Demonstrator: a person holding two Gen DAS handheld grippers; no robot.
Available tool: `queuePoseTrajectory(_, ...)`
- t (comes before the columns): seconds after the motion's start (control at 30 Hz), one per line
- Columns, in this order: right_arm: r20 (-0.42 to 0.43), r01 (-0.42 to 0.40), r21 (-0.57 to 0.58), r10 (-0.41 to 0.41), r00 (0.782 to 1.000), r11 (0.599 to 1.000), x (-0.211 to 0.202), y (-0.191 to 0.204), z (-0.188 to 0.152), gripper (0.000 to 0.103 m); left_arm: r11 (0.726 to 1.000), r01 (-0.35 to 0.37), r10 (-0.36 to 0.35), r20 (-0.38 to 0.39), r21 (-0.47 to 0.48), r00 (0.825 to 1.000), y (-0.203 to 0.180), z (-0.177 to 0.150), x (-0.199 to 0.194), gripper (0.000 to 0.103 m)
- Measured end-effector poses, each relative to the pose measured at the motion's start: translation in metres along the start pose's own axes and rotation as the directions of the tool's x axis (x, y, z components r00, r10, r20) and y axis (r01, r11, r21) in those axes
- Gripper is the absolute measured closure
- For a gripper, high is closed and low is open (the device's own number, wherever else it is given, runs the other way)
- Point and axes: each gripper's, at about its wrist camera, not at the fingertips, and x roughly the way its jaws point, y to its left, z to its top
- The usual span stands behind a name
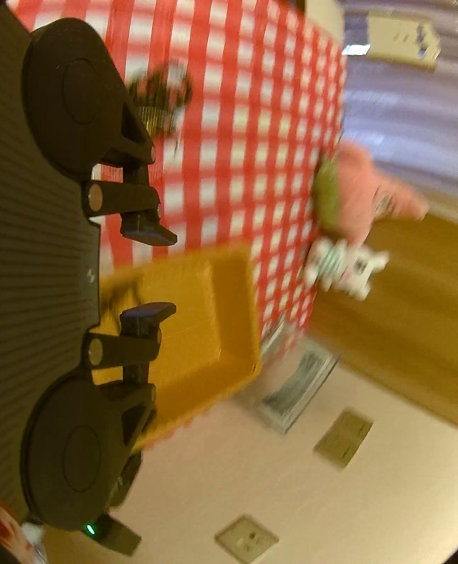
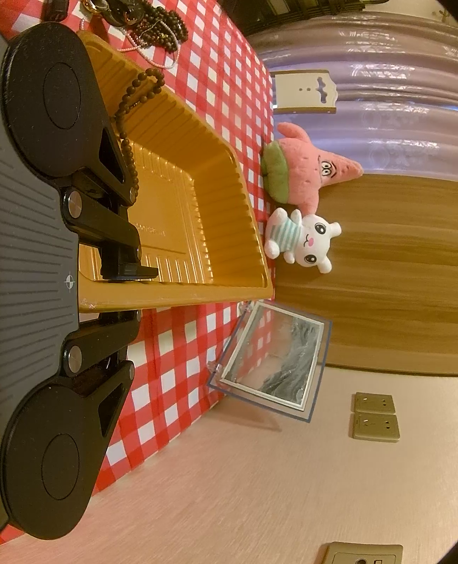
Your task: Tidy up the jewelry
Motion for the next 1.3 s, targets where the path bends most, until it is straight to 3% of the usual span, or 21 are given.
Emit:
queuePoseTrajectory(0.17, -0.001, 0.000, 0.000, 0.000, 1.000, 1.000, 0.000, 0.000, 0.000, 0.099, 0.986, -0.165, 0.165, -0.001, -0.001, 0.986, 0.039, -0.017, -0.029, 0.072)
queuePoseTrajectory(0.37, -0.005, 0.003, -0.006, -0.003, 1.000, 1.000, -0.002, 0.001, 0.000, 0.099, 0.976, -0.216, 0.218, -0.088, 0.026, 0.972, 0.051, -0.058, -0.036, 0.072)
queuePoseTrajectory(0.47, -0.005, 0.005, -0.011, -0.005, 1.000, 1.000, -0.004, 0.002, 0.000, 0.099, 0.973, -0.203, 0.217, -0.140, 0.110, 0.966, 0.043, -0.080, -0.028, 0.072)
queuePoseTrajectory(0.63, -0.007, 0.007, -0.014, -0.007, 1.000, 1.000, -0.007, 0.003, 0.000, 0.099, 0.967, -0.112, 0.164, -0.222, 0.230, 0.961, 0.025, -0.104, -0.004, 0.072)
queuePoseTrajectory(0.8, -0.008, 0.009, -0.012, -0.009, 1.000, 1.000, -0.011, 0.001, 0.000, 0.099, 0.934, -0.044, 0.142, -0.257, 0.354, 0.956, 0.007, -0.116, 0.014, 0.071)
queuePoseTrajectory(0.93, -0.011, 0.013, -0.010, -0.014, 1.000, 1.000, -0.015, -0.001, -0.001, 0.099, 0.901, -0.031, 0.160, -0.265, 0.434, 0.951, -0.003, -0.122, 0.028, 0.071)
queuePoseTrajectory(1.07, -0.011, 0.015, -0.010, -0.015, 1.000, 1.000, -0.017, -0.001, -0.002, 0.099, 0.883, -0.029, 0.179, -0.280, 0.468, 0.943, -0.007, -0.125, 0.041, 0.071)
queuePoseTrajectory(1.2, -0.011, 0.014, -0.011, -0.014, 1.000, 1.000, -0.017, 0.000, -0.002, 0.099, 0.899, -0.027, 0.170, -0.291, 0.438, 0.942, -0.005, -0.122, 0.045, 0.082)
queuePoseTrajectory(1.3, -0.011, 0.014, -0.010, -0.014, 1.000, 1.000, -0.018, -0.001, -0.002, 0.099, 0.903, -0.044, 0.182, -0.288, 0.428, 0.940, -0.005, -0.120, 0.044, 0.083)
